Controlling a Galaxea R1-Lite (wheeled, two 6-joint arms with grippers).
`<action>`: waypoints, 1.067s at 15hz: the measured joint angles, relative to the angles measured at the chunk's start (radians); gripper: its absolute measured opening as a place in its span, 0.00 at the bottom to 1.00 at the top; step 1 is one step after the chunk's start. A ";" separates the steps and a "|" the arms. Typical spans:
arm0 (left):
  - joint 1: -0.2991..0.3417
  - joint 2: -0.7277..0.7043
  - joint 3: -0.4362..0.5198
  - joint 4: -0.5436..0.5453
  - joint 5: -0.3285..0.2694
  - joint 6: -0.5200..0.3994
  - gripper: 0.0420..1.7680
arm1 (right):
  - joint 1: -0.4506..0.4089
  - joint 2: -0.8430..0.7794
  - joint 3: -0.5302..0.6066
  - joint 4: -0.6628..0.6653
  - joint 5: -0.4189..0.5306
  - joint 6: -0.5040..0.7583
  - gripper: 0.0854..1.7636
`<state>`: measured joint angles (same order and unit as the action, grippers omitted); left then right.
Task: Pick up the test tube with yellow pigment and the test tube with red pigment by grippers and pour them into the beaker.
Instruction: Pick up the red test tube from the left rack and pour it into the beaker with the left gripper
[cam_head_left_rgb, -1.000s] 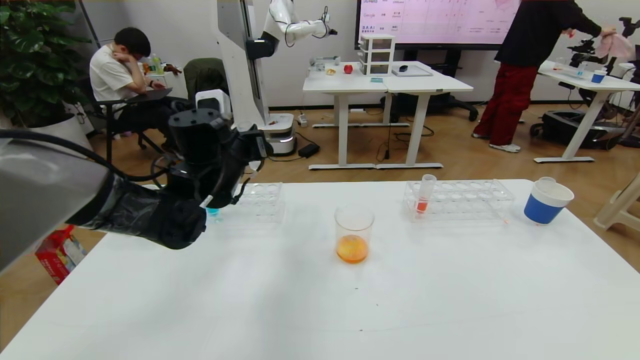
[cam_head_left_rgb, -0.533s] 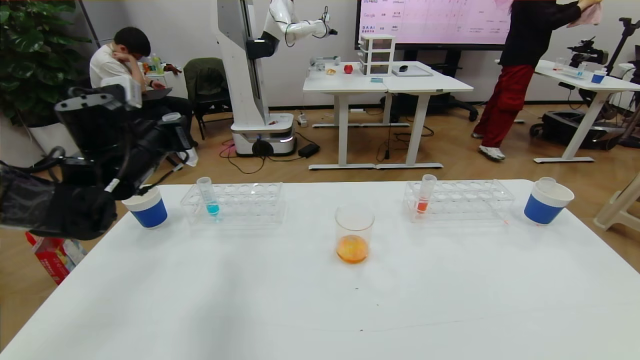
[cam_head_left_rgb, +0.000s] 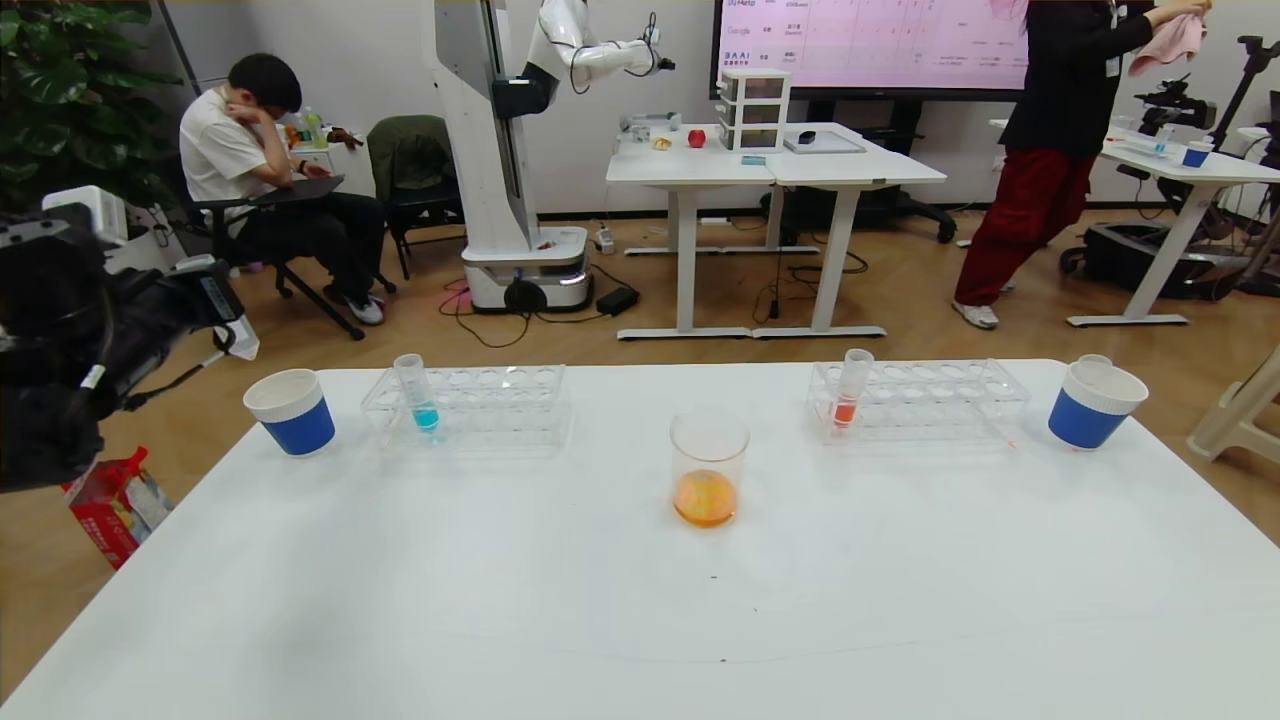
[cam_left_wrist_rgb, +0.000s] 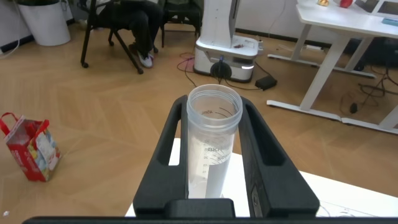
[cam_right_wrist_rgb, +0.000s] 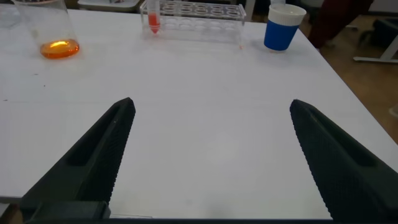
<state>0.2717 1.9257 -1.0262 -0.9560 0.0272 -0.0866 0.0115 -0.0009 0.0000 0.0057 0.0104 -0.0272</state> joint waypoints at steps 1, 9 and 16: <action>0.003 0.017 0.000 -0.001 0.001 0.003 0.27 | 0.000 0.000 0.000 0.000 0.000 0.000 0.98; 0.003 0.233 0.009 -0.282 0.011 0.006 0.27 | 0.000 0.000 0.000 0.000 0.000 0.000 0.98; -0.006 0.336 0.019 -0.344 0.011 0.005 0.27 | 0.000 0.000 0.000 0.000 0.000 0.000 0.98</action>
<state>0.2655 2.2615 -1.0072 -1.3002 0.0379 -0.0813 0.0115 -0.0009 0.0000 0.0062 0.0100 -0.0272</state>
